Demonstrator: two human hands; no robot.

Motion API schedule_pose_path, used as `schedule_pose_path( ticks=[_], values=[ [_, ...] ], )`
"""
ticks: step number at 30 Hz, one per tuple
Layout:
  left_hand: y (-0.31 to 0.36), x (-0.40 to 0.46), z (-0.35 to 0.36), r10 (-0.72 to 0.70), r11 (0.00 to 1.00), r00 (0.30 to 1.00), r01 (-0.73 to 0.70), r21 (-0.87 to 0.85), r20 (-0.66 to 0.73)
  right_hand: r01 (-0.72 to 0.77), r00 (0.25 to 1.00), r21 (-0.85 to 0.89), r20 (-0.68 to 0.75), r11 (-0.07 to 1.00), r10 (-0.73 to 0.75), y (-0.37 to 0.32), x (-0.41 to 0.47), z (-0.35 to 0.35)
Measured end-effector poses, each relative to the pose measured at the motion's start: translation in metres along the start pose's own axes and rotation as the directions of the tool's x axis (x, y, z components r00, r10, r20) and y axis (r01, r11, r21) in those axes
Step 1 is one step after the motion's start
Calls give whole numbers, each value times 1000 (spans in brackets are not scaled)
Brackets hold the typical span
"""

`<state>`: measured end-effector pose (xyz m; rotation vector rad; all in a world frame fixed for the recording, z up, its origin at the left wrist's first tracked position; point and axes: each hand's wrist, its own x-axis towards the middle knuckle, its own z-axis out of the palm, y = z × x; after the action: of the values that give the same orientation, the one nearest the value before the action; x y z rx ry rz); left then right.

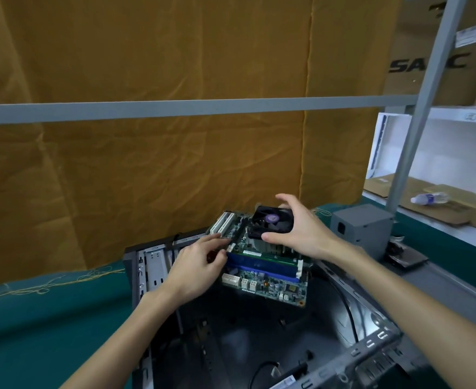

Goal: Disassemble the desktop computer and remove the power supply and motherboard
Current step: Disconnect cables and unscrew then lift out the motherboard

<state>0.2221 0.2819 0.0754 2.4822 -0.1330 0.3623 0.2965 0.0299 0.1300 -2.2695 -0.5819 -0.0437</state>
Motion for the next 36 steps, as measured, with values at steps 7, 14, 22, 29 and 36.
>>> schedule_pose_path(
  ticks=[7,14,22,29,36],
  values=[
    [-2,-1,-2,-3,998,999,1,59,39,-167,984,-149,-83,975,156,21,-79,19],
    [4,-1,-4,-20,994,998,13,111,54,-152,988,-185,11,971,156,25,-96,16],
    [-1,3,-2,-7,989,1000,2,149,30,-178,979,-181,69,967,194,27,-89,18],
    [-3,4,1,3,990,1000,-6,143,19,-221,973,-129,38,967,228,27,-86,22],
    [-5,5,1,8,990,1000,-12,140,23,-213,975,-155,33,965,220,28,-85,24]
  ],
)
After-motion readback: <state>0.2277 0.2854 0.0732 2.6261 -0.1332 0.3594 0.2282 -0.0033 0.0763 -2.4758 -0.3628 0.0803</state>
